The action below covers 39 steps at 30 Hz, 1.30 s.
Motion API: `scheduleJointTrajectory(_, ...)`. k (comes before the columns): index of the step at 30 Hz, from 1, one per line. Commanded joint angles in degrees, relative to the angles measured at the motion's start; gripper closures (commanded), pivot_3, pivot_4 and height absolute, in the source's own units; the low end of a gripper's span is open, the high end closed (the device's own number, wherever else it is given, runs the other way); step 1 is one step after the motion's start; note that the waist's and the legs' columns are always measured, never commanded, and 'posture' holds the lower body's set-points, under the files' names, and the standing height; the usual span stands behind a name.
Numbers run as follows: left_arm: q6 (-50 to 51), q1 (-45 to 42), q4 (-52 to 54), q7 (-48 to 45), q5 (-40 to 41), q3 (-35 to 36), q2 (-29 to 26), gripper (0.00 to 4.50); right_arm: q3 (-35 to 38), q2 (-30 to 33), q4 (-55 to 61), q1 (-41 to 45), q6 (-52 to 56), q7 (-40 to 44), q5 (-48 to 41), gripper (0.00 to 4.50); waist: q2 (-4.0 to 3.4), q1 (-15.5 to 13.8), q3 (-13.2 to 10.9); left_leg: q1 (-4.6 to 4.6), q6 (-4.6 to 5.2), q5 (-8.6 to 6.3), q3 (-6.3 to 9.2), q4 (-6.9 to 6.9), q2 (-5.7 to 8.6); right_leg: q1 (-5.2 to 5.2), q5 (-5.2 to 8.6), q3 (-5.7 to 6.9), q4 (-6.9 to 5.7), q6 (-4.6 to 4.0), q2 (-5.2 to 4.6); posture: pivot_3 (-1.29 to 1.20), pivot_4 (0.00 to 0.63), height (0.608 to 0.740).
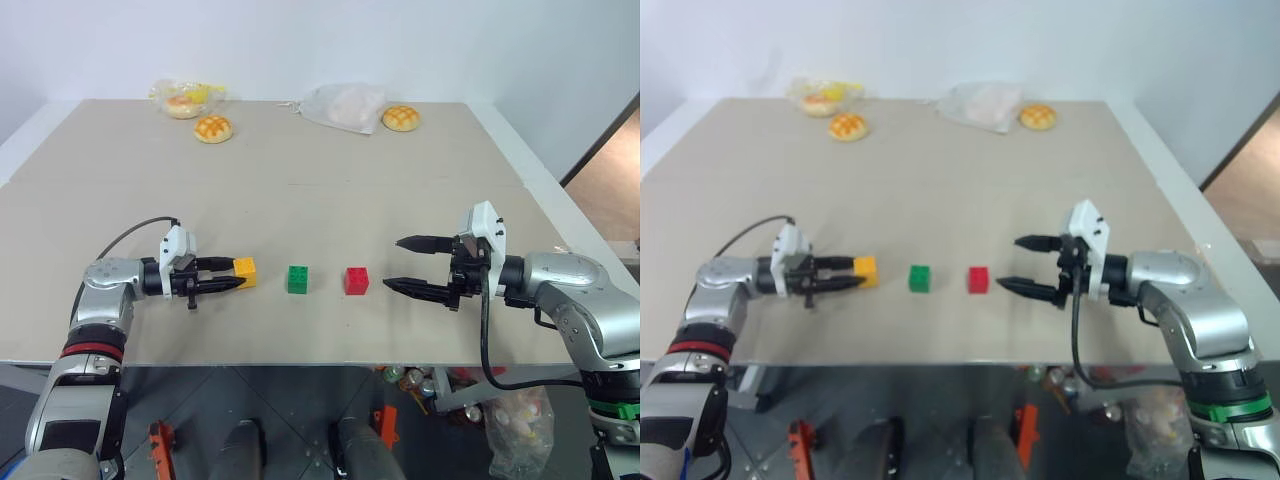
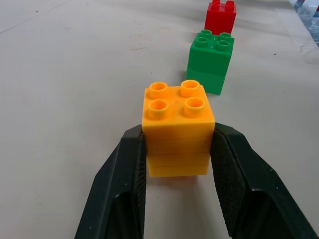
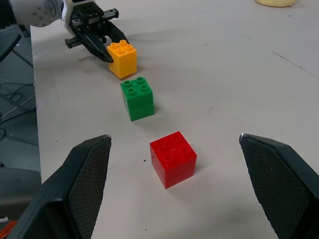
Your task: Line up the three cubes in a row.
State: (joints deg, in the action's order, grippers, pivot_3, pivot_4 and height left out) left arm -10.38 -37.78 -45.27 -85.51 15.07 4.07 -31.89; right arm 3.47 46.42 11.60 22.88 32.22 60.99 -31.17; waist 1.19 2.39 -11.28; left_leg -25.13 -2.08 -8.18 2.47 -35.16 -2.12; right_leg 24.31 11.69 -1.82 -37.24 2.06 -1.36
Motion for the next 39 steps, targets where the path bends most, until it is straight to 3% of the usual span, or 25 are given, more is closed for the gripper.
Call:
scheduleJointTrajectory(1, -2.1, -1.8, -2.5, 0.8, -0.8, 0.3, -1.1, 3.23, 1.6, 0.6, 1.4, -0.1, -0.4, -0.3, -0.2, 0.23, 0.0, 0.0, 0.0, 0.0, 0.0, 0.0, 0.0, 0.0, 0.0, 0.0, 0.0, 0.0, 0.0, 0.0, 0.0, 0.0, 0.15, 0.74)
scheduleJointTrajectory(3, -2.1, -2.2, -3.3, 0.8, -0.9, 0.3, -1.2, 3.23, 1.6, 0.7, 1.4, -0.3, -0.4, -0.5, -0.1, 0.23, 0.0, 0.0, 0.0, 0.0, 0.0, 0.0, 0.01, 0.0, 0.0, 0.0, 0.0, 0.0, 0.0, 0.0, 0.0, 0.0, 0.15, 0.74)
scheduleJointTrajectory(5, -1.8, -2.2, -3.3, 0.2, -0.8, 0.2, -1.0, 2.18, 1.7, 0.7, 1.4, -0.3, -0.4, -0.5, -0.1, 0.23, 0.0, 0.0, 0.0, 0.01, 0.0, 0.0, 0.0, 0.0, 0.0, 0.0, 0.0, 0.0, 0.0, 0.0, 0.0, 0.0, 0.15, 0.74)
scheduleJointTrajectory(11, -2.5, -1.6, -1.7, 0.9, -0.9, 0.2, -0.9, 0.17, 1.7, 0.5, 1.0, -0.2, -0.6, -0.8, 0.2, 0.23, 0.0, 0.0, 0.0, -0.01, 0.0, 0.0, 0.0, -0.01, 0.0, 0.0, 0.0, 0.0, 0.0, 0.0, 0.0, 0.0, 0.15, 0.74)
scheduleJointTrajectory(12, -2.3, -1.3, -1.3, 0.5, -0.6, 0.4, -1.3, 0.07, 1.7, 0.5, 1.0, -0.2, -0.6, -0.8, 0.3, 0.23, 0.0, 0.0, 0.0, -0.01, 0.0, 0.0, 0.0, -0.01, 0.0, 0.0, 0.0, 0.0, 0.0, 0.0, 0.0, 0.0, 0.15, 0.74)
scheduleJointTrajectory(17, 1.1, 0.8, 1.0, -1.0, 1.0, 2.0, -5.6, 0.07, 1.9, 0.9, 0.9, -0.5, -0.7, -0.7, 0.2, 0.23, 0.0, 0.2, 0.0, 0.0, 0.0, 0.0, 0.0, 0.0, -0.03, 0.01, 0.0, 0.0, 0.0, 0.0, 0.02, 0.0, 0.15, 0.74)
scheduleJointTrajectory(22, 17.7, 9.6, 11.3, -6.7, 5.5, 2.7, -16.5, 0.07, 2.8, 2.1, 0.2, -0.5, -0.8, 0.4, 0.0, 0.23, 0.0, 0.3, 0.0, 0.02, -0.01, -0.01, -0.06, 0.08, -0.12, 0.06, 0.03, 0.0, 0.0, -0.07, 0.04, 0.0, 0.15, 0.74)
scheduleJointTrajectory(25, 26.5, 15.2, 17.5, -5.4, 8.8, 5.1, -21.1, 0.07, 3.5, 2.5, -1.5, -0.1, -1.5, 0.1, 0.9, 0.23, -0.01, 0.3, 0.0, 0.04, -0.03, -0.02, -0.11, 0.14, -0.19, 0.09, 0.07, 0.01, 0.0, -0.13, 0.02, 0.0, 0.15, 0.74)
scheduleJointTrajectory(31, 36.2, 19.2, 29.1, 17.1, 10.5, 14.2, -17.8, 0.07, 4.1, 1.9, -6.2, -1.9, -2.7, -1.1, 2.2, 0.23, 0.0, -1.0, 0.0, 0.01, -0.04, -0.02, -0.97, 0.12, -0.79, 0.06, 0.15, 0.3, 0.03, -0.27, -0.13, 0.0, 0.15, 0.74)
scheduleJointTrajectory(39, 39.5, 27.2, 42.8, 23.7, 13.7, 14.9, -13.2, 0.07, 2.5, -0.3, -7.6, -2.7, -3.8, -1.8, 3.4, 0.23, 0.03, -1.0, 0.0, 0.03, -0.13, -0.09, -1.44, 0.12, -0.94, 0.14, 0.16, 0.15, 0.06, -0.2, -0.09, 0.0, 0.15, 0.74)
